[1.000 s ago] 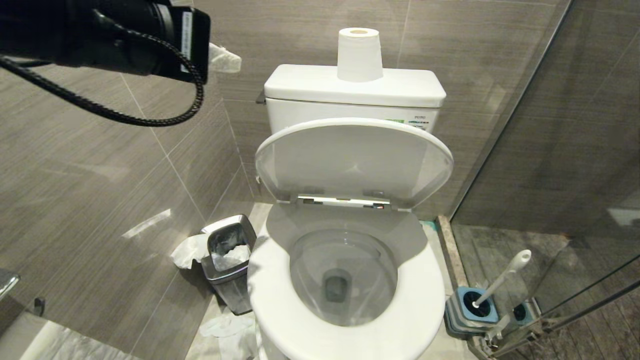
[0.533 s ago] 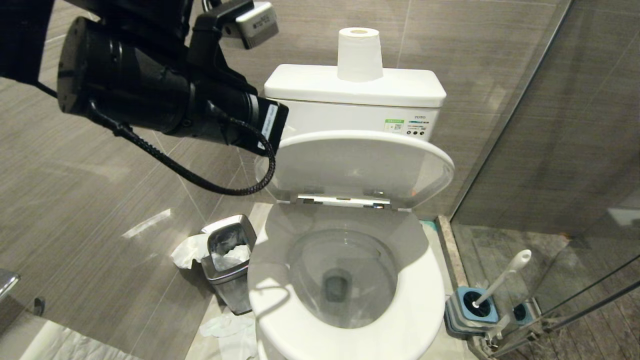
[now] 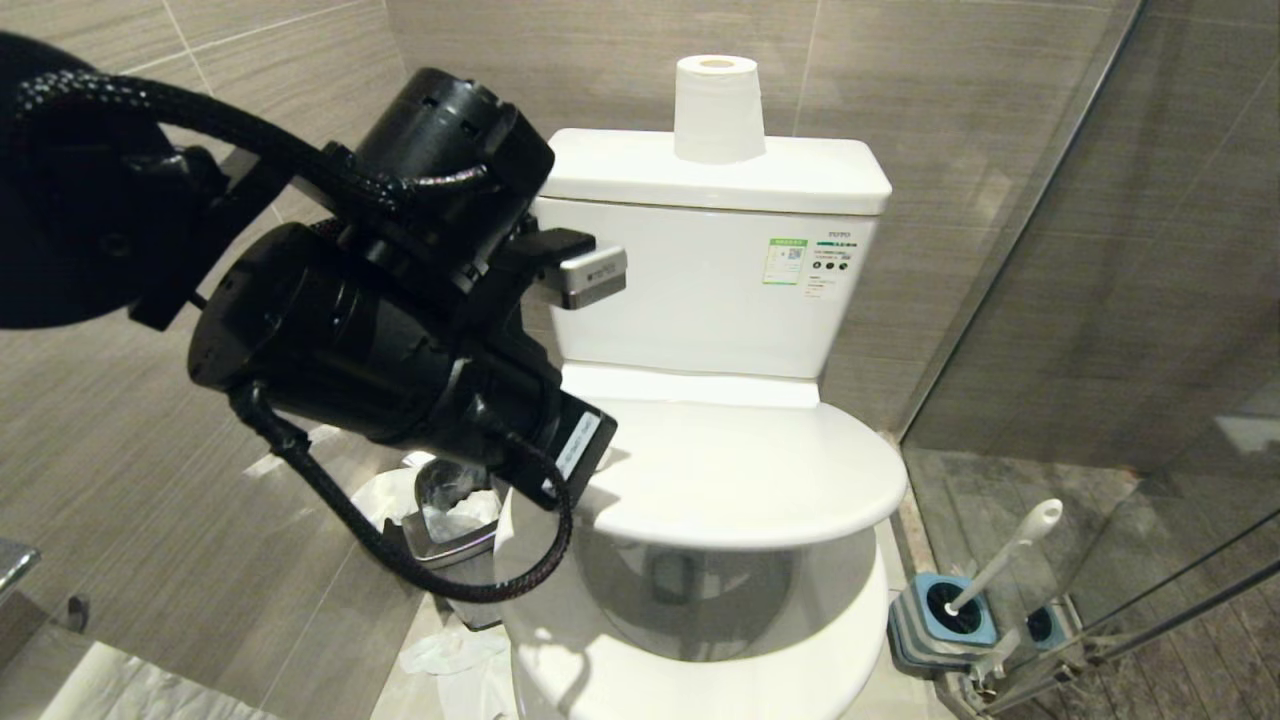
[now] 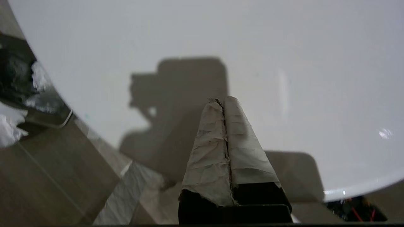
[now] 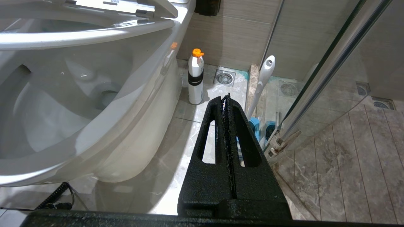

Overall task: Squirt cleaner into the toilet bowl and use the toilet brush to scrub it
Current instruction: Close the toilet lid

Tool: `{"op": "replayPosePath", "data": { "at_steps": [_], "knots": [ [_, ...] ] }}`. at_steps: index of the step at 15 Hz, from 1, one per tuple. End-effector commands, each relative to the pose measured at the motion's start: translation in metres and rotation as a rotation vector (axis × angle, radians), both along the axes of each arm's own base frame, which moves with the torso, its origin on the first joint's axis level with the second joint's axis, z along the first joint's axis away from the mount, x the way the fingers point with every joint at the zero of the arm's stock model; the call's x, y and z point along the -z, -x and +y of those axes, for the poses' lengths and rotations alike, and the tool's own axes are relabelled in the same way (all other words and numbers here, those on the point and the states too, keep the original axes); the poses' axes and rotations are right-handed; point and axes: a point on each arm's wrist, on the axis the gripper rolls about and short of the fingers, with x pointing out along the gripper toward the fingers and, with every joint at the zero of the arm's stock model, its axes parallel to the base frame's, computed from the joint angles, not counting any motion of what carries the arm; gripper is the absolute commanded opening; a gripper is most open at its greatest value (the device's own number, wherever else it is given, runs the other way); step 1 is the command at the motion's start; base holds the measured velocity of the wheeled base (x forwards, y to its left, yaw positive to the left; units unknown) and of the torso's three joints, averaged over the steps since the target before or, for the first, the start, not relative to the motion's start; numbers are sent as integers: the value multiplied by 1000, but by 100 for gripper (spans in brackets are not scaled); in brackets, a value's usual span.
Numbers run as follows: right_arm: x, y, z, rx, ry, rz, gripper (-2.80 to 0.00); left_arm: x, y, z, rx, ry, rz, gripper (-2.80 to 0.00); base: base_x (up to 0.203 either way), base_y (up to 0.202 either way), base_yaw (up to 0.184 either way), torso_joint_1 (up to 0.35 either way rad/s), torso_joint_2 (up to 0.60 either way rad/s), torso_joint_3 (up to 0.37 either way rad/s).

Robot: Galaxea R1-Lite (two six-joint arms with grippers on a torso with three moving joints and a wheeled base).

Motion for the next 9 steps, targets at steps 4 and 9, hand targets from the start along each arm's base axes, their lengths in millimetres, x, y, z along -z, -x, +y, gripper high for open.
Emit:
{"op": "replayPosePath", "data": {
  "at_steps": [4,9],
  "knots": [
    [0,0,0,-1,1,1,-280,18,17,4,-85,-76,169,-280,0,0,0,0,0,0],
    [0,0,0,-1,1,0,-280,26,14,-6,-146,-54,215,-280,0,0,0,0,0,0]
  ]
}}
